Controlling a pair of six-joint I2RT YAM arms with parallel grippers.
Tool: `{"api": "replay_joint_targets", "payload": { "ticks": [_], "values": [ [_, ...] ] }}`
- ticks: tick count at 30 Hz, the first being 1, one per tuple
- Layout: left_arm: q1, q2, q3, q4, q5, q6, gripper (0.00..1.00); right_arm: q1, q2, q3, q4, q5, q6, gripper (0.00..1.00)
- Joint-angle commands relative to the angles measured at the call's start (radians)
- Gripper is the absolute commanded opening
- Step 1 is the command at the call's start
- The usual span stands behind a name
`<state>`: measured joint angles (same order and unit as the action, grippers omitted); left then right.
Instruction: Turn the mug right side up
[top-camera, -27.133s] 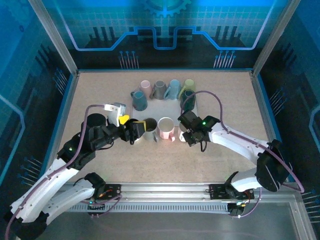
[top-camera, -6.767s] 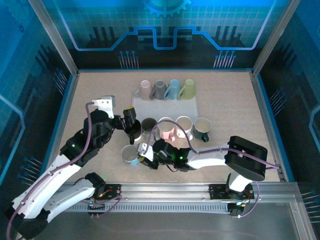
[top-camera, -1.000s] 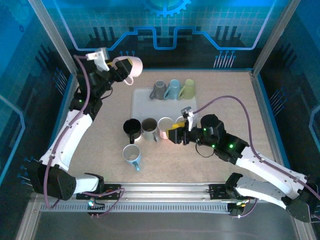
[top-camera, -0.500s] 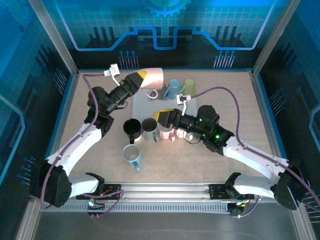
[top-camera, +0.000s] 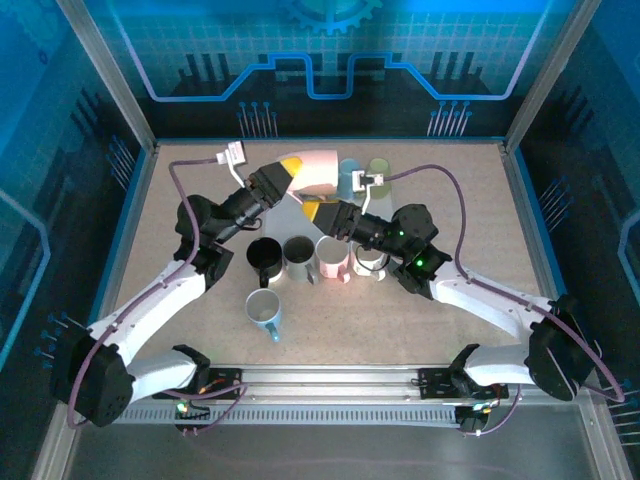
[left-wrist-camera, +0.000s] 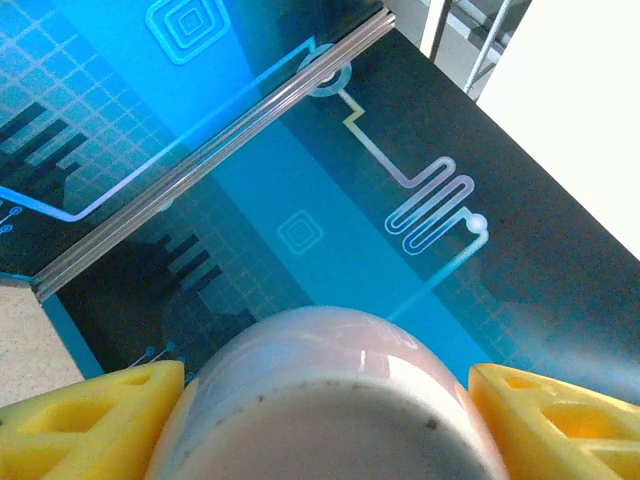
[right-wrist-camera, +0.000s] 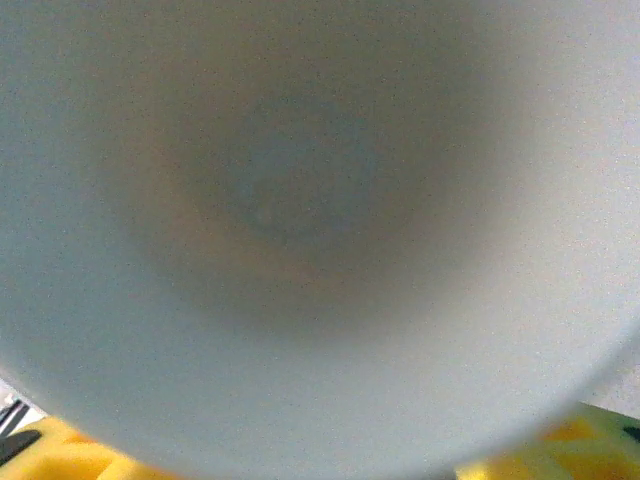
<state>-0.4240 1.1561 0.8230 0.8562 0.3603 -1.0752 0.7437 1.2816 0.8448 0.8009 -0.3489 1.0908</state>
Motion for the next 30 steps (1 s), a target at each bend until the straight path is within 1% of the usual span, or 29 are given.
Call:
{"api": "replay_joint_targets", "payload": {
  "ticks": [1,6,8,9,11,13,15,16,17,18,19,21,22,24,26,28,30],
  "values": [
    [-0.014,-0.064,-0.006,0.092,-0.017,0.001,0.37,-0.012,0.000,0.023,0.114,0.014,0.004,0.48],
    [-0.040,-0.065,-0.016,0.092,-0.027,0.010,0.37,-0.009,0.000,-0.015,0.186,0.053,0.004,0.19],
    [-0.048,-0.063,-0.020,0.090,-0.026,0.013,0.37,-0.010,-0.005,-0.021,0.182,0.056,-0.003,0.10],
    [-0.050,-0.061,-0.020,0.089,-0.023,0.013,0.37,-0.009,-0.011,-0.021,0.173,0.054,-0.012,0.07],
    [-0.052,-0.061,-0.021,0.088,-0.014,0.013,0.40,-0.010,-0.024,-0.023,0.153,0.048,-0.031,0.06],
    [-0.053,-0.064,-0.027,0.069,-0.008,0.019,0.53,-0.012,-0.042,-0.035,0.135,0.046,-0.048,0.02],
    [-0.052,-0.085,-0.039,0.032,-0.008,0.035,0.70,-0.016,-0.070,-0.053,0.105,0.049,-0.069,0.01],
    [-0.051,-0.101,-0.046,0.007,-0.007,0.045,0.76,-0.018,-0.089,-0.061,0.078,0.047,-0.085,0.01],
    [-0.050,-0.127,-0.052,-0.037,-0.011,0.067,0.82,-0.020,-0.112,-0.072,0.037,0.049,-0.111,0.00],
    [-0.050,-0.161,-0.058,-0.104,-0.017,0.099,0.86,-0.020,-0.139,-0.084,-0.011,0.055,-0.144,0.00],
    [-0.051,-0.197,-0.056,-0.177,-0.026,0.134,0.89,-0.018,-0.166,-0.090,-0.065,0.057,-0.178,0.00],
    [-0.052,-0.285,-0.041,-0.389,-0.064,0.237,0.93,-0.012,-0.237,-0.092,-0.262,0.083,-0.289,0.00],
    [-0.053,-0.321,-0.021,-0.500,-0.084,0.284,0.93,-0.002,-0.269,-0.086,-0.360,0.107,-0.348,0.00],
    [-0.055,-0.385,0.031,-0.753,-0.139,0.386,0.94,0.031,-0.335,-0.077,-0.592,0.192,-0.484,0.00],
    [-0.055,-0.423,0.067,-0.933,-0.181,0.454,0.94,0.068,-0.376,-0.058,-0.761,0.257,-0.582,0.00],
    [-0.055,-0.453,0.081,-1.063,-0.209,0.502,0.94,0.130,-0.403,-0.030,-0.914,0.345,-0.683,0.00],
    [-0.055,-0.489,0.062,-1.136,-0.219,0.547,0.94,0.226,-0.416,-0.002,-1.064,0.486,-0.782,0.00]
  ]
}}
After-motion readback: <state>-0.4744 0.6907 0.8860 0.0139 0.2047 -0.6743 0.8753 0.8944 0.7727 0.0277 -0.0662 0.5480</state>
